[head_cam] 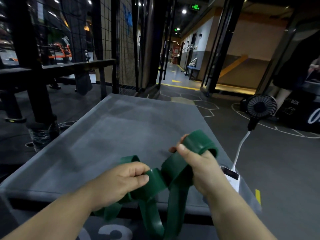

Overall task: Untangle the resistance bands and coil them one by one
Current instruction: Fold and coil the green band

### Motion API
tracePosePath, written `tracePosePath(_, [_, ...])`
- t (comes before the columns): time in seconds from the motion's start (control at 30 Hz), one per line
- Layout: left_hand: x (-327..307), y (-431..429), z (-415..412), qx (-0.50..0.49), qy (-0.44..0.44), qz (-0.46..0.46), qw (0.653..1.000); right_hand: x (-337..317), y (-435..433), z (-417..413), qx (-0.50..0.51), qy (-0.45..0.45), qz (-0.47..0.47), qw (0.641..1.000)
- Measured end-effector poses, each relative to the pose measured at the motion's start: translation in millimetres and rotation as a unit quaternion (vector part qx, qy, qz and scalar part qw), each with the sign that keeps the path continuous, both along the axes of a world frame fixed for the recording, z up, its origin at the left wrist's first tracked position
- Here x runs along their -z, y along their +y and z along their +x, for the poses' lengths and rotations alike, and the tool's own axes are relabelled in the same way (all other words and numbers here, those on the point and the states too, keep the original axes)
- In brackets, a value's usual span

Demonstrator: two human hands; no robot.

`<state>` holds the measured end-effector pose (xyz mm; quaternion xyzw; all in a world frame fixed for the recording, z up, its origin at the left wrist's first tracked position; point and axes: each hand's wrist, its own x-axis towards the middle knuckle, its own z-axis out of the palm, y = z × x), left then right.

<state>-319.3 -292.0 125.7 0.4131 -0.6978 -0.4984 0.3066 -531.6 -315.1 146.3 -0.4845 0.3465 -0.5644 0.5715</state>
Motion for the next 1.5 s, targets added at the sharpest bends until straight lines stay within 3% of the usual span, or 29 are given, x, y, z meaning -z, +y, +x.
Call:
tracePosePath(0.2, [0.0,1.1,6.6,0.093,0.055,0.031,0.994,1.1,11.2,9.5,-0.102,0.127,-0.037,0.986])
tracePosePath(0.37, [-9.7,-0.8,5.0,-0.004,0.05,-0.038,0.998,-6.9,12.5,1.3,-0.127,0.226,-0.071,0.963])
tracePosePath(0.47, [-14.3,1.6,5.0,-0.022,0.096,-0.02,0.995,-3.6,14.3,3.8,-0.177,0.261,-0.073,0.946])
tracePosePath(0.63, [-18.9,8.6,-0.7,-0.043,0.149,0.052,0.987,3.3,21.6,17.6,-0.271,0.221,-0.098,0.932])
tracePosePath(0.9, [-20.2,8.7,3.0,-0.025,0.152,0.109,0.982,8.8,18.1,26.5,-0.246,0.221,-0.139,0.933])
tracePosePath(1.0, [-15.3,5.8,3.3,-0.044,0.133,0.081,0.987,10.3,18.9,29.9,-0.212,0.239,-0.124,0.939])
tracePosePath(1.13, [-8.3,-4.8,11.5,-0.068,0.0,-0.042,0.997,11.3,18.1,31.3,-0.149,0.22,-0.113,0.957])
tracePosePath(1.33, [-7.8,-5.1,16.7,0.052,0.024,-0.01,0.998,5.2,20.3,26.4,-0.17,0.179,-0.081,0.966])
tracePosePath(1.5, [2.6,-9.8,14.0,-0.015,-0.057,-0.074,0.996,-2.0,21.0,23.6,-0.178,0.126,-0.074,0.973])
